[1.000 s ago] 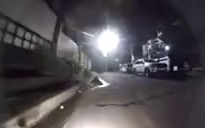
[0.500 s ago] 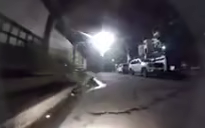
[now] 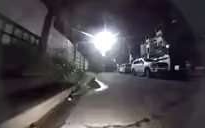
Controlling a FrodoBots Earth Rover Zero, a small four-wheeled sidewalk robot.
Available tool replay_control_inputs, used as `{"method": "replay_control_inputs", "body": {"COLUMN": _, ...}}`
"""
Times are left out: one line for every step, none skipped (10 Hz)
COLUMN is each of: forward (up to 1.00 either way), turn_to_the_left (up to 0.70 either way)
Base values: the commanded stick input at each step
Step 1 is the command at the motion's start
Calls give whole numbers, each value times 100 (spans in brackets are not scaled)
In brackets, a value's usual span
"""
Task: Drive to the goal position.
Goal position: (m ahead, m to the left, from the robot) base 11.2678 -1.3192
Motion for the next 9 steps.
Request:
{"method": "replay_control_inputs", "body": {"forward": 70, "turn_to_the_left": -24}}
{"method": "replay_control_inputs", "body": {"forward": 70, "turn_to_the_left": -24}}
{"method": "replay_control_inputs", "body": {"forward": 70, "turn_to_the_left": 0}}
{"method": "replay_control_inputs", "body": {"forward": 70, "turn_to_the_left": 0}}
{"method": "replay_control_inputs", "body": {"forward": 70, "turn_to_the_left": 0}}
{"method": "replay_control_inputs", "body": {"forward": 70, "turn_to_the_left": 0}}
{"method": "replay_control_inputs", "body": {"forward": 70, "turn_to_the_left": 0}}
{"method": "replay_control_inputs", "body": {"forward": 70, "turn_to_the_left": 0}}
{"method": "replay_control_inputs", "body": {"forward": 70, "turn_to_the_left": 0}}
